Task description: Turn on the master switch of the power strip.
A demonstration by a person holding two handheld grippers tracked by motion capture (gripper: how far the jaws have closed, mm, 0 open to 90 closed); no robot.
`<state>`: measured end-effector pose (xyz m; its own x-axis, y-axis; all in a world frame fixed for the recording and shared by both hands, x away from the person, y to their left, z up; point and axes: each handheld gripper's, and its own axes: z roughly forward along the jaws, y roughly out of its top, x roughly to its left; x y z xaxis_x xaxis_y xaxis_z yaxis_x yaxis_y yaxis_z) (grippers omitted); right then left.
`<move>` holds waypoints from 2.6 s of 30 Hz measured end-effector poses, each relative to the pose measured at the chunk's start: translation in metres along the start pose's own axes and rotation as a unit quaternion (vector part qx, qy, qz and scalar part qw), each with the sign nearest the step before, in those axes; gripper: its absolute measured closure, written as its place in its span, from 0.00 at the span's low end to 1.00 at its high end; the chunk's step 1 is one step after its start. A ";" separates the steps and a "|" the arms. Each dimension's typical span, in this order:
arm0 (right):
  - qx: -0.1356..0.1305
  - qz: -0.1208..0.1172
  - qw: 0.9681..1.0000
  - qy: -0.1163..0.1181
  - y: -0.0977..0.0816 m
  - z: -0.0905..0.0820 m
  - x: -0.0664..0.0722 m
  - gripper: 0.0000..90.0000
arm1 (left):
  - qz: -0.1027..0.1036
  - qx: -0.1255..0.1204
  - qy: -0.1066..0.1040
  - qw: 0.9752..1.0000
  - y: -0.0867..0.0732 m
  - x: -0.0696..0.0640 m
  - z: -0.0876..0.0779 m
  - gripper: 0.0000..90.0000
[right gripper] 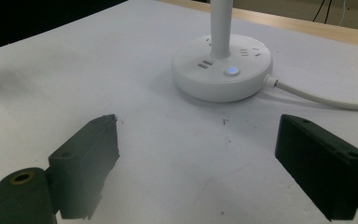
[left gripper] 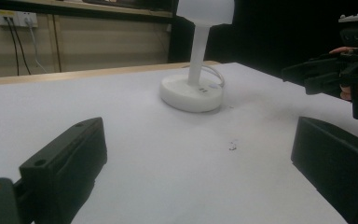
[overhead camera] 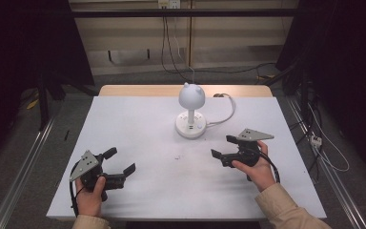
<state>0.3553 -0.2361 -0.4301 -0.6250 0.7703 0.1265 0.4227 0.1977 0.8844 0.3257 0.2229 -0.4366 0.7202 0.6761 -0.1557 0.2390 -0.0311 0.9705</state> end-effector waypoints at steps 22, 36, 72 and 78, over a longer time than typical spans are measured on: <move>0.006 0.008 1.000 -0.011 -0.019 -0.032 -0.008 0.14 | 0.002 0.003 -0.001 1.000 0.000 -0.002 0.002 0.03; 0.003 0.010 1.000 -0.011 -0.030 -0.048 -0.009 0.14 | 0.003 0.005 -0.002 1.000 0.000 -0.003 0.003 0.03; 0.007 0.014 1.000 -0.024 -0.057 -0.080 -0.012 0.14 | 0.005 0.012 -0.002 1.000 -0.002 -0.004 0.004 0.03; 0.008 0.009 1.000 -0.023 -0.059 -0.081 -0.010 0.14 | 0.005 0.015 -0.001 1.000 -0.002 -0.003 0.004 0.03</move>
<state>0.2833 -0.3040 -0.4473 -0.5860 0.8012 0.1211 0.4444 0.1928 0.8748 0.3259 0.2177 -0.4388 0.7245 0.6734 -0.1470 0.2516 -0.0599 0.9660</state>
